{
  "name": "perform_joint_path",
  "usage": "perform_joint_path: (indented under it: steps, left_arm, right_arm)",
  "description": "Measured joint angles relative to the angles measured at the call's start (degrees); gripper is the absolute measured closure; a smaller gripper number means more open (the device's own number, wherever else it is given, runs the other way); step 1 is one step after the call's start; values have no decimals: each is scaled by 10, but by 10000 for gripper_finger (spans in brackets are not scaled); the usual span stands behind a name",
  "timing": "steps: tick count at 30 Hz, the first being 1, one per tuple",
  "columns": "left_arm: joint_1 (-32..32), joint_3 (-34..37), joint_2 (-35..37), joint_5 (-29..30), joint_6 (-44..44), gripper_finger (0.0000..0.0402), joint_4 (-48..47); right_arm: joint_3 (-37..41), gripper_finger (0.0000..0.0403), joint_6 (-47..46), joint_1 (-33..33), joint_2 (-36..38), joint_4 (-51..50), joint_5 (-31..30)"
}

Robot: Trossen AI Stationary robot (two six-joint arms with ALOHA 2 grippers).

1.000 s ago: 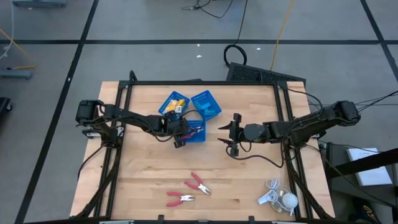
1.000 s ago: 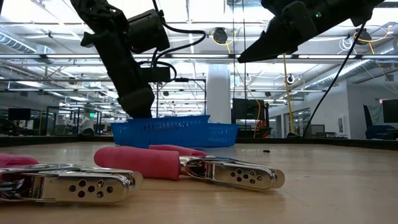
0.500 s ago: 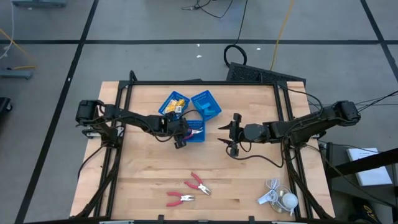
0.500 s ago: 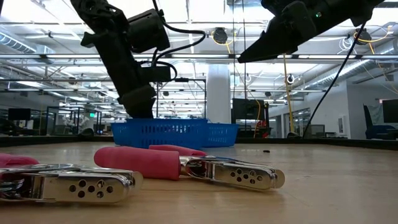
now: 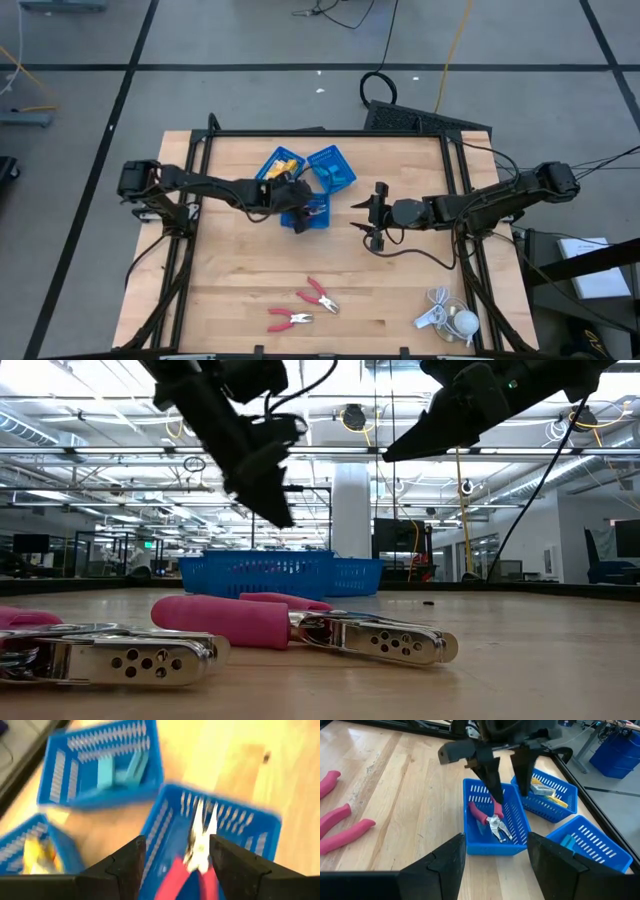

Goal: Pick & Place School Supplies
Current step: Put the pink hole puncher into the bottom blue bin

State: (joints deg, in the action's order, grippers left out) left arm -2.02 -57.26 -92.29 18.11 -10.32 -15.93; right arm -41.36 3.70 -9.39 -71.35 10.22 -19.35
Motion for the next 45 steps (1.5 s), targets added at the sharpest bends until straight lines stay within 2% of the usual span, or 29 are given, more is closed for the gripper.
perform_joint_path:
  steps: [7, 18, 30, 33, 39, 42, 45]
  left_arm:
    - [-4, 4, -45, 12, 12, 179, 68]
    - [-17, 4, -115, 15, -5, 179, 79]
    - [-15, 6, -14, 14, 31, 179, 73]
    - [-9, 5, 17, -7, 29, 179, 57]
    - [56, 5, 82, -114, 22, 179, -22]
    - [129, 3, 102, -121, 4, 179, -71]
    - [213, -15, 101, -102, -44, 179, -105]
  right_arm:
    - [0, 202, 0, 0, 0, 0, 0]
    - [0, 202, 0, -1, 0, -3, 0]
    - [0, 202, 0, -1, 0, -3, 0]
    - [0, 202, 0, -1, 0, -3, 0]
    - [0, 202, 0, -1, 0, -3, 0]
    - [0, 202, 0, -1, 0, -3, 0]
    - [0, 202, 0, -1, 0, -3, 0]
